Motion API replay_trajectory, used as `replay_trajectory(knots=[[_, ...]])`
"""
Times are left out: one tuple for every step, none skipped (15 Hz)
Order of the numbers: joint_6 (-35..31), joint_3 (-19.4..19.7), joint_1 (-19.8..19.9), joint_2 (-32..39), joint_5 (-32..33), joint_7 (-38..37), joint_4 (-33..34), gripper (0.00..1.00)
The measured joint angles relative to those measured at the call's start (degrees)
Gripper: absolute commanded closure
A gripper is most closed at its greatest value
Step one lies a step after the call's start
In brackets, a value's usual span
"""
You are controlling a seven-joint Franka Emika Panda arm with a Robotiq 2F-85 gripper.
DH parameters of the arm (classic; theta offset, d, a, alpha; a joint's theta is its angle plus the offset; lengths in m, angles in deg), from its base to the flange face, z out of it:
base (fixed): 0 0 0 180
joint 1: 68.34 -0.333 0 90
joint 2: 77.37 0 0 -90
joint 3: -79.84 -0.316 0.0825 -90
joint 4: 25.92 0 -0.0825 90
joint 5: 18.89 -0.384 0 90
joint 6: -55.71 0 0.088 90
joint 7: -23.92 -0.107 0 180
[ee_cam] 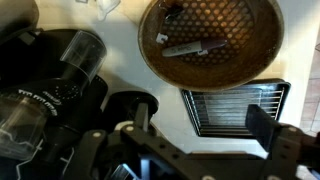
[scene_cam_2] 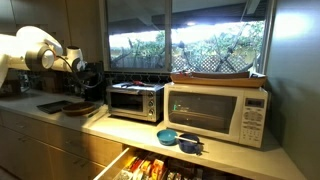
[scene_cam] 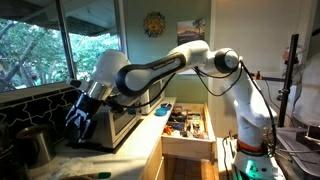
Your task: Pick up the black paper clip and put it in the brown bowl
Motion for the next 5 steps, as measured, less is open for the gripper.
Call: replay_trajectory(knots=[[-0.63, 0.26, -0.01, -2.91, 0.54, -2.41, -2.15, 0.0], [-1.78, 0.64, -0.05, -5.99, 1.81, -5.34, -4.43, 0.0], [-3.04, 1.09, -0.09, -9.22, 3.67, -8.58, -6.76, 0.0], [-4.2, 1.54, -0.16, -12.46, 5.88, -11.63, -9.01, 0.0], [-4.61, 1.84, -0.2, -15.62, 7.92, -13.42, -11.15, 0.0]])
